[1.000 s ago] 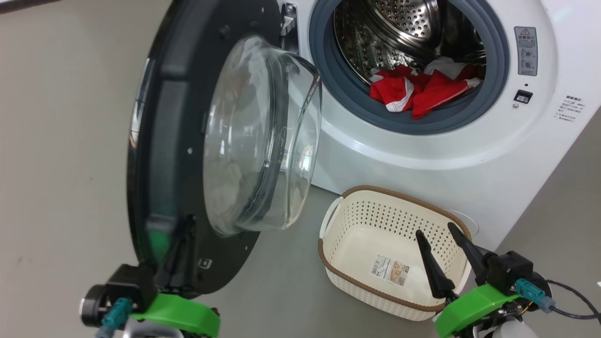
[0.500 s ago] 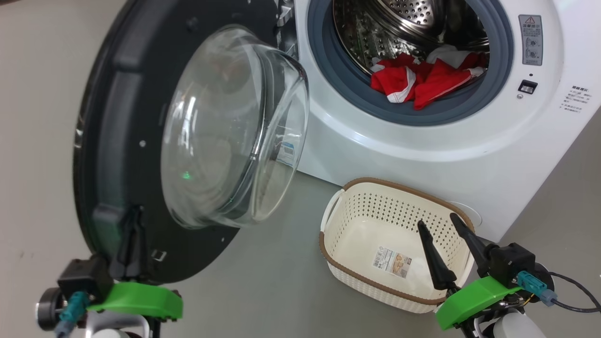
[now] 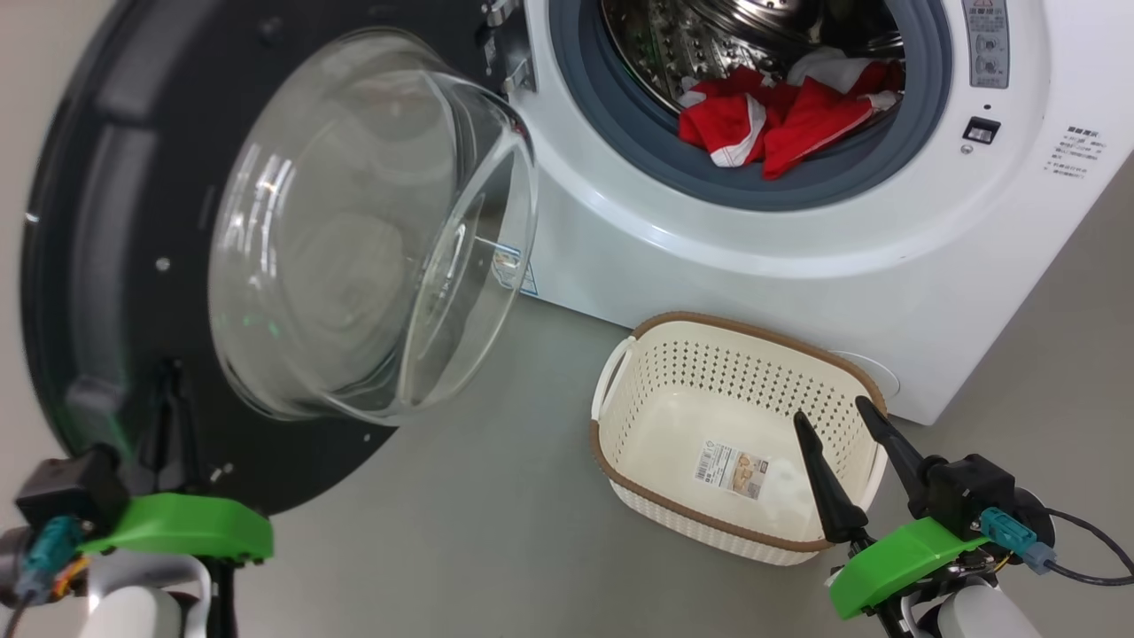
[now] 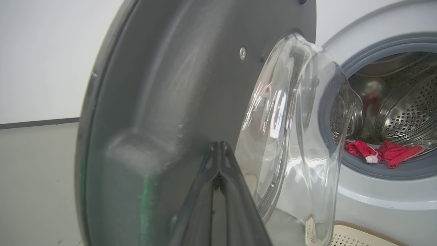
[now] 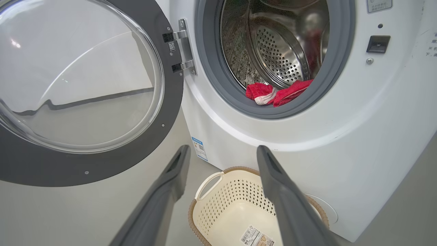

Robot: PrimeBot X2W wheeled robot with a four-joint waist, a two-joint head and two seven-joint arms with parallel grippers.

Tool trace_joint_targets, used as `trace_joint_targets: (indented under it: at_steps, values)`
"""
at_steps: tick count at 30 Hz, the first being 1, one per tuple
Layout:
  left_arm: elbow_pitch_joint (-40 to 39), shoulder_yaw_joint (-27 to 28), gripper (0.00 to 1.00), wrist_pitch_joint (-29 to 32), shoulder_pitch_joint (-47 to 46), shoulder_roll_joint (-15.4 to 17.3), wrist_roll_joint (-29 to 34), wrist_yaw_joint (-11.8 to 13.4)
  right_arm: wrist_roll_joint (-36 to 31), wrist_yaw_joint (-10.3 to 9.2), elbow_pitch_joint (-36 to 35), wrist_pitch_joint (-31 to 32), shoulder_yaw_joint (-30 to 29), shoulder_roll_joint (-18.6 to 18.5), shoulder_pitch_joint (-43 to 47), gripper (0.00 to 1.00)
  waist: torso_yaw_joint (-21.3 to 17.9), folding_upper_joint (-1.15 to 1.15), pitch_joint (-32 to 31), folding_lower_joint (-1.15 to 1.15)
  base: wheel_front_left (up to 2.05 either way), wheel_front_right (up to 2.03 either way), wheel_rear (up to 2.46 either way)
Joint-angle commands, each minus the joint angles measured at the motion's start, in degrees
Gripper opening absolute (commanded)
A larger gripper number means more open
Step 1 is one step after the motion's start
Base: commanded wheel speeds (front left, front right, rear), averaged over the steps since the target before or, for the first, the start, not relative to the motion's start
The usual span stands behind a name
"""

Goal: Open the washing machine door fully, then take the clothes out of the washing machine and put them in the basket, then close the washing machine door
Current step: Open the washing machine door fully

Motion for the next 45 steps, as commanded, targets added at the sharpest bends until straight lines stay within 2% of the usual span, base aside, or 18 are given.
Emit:
trace_joint_targets:
  at_steps: [1, 20, 35, 45]
  values:
    - [-0.35, 3.75, 0.00, -0.68, -2.92, 2.80, -0.03, -0.14, -1.27, 0.36, -1.59, -0.54, 1.33, -0.46, -2.11, 1.00, -0.29, 0.00, 0.45, 0.00, 0.00, 0.00, 0.00]
    - [5.56, 14.38, 0.00, -0.68, -8.56, 2.13, 1.71, -2.72, -1.71, 0.36, -1.54, -0.54, 1.63, -2.32, -4.60, 1.00, -1.31, 0.00, 3.51, 0.00, 0.00, 0.00, 0.00]
    - [10.40, 22.98, 0.00, -0.69, -13.14, 1.13, 6.45, -4.28, -1.04, 0.36, -0.62, -0.54, 3.38, -3.80, -6.02, 1.00, -2.20, 0.00, 5.67, 0.00, 0.00, 0.00, 0.00]
    - [8.16, 27.18, 0.00, -0.69, -12.68, -2.32, 8.65, -5.55, -0.40, 0.36, 0.59, -0.54, 4.11, -3.38, -6.02, 1.00, -2.42, 0.00, 4.27, 0.00, 0.00, 0.00, 0.00]
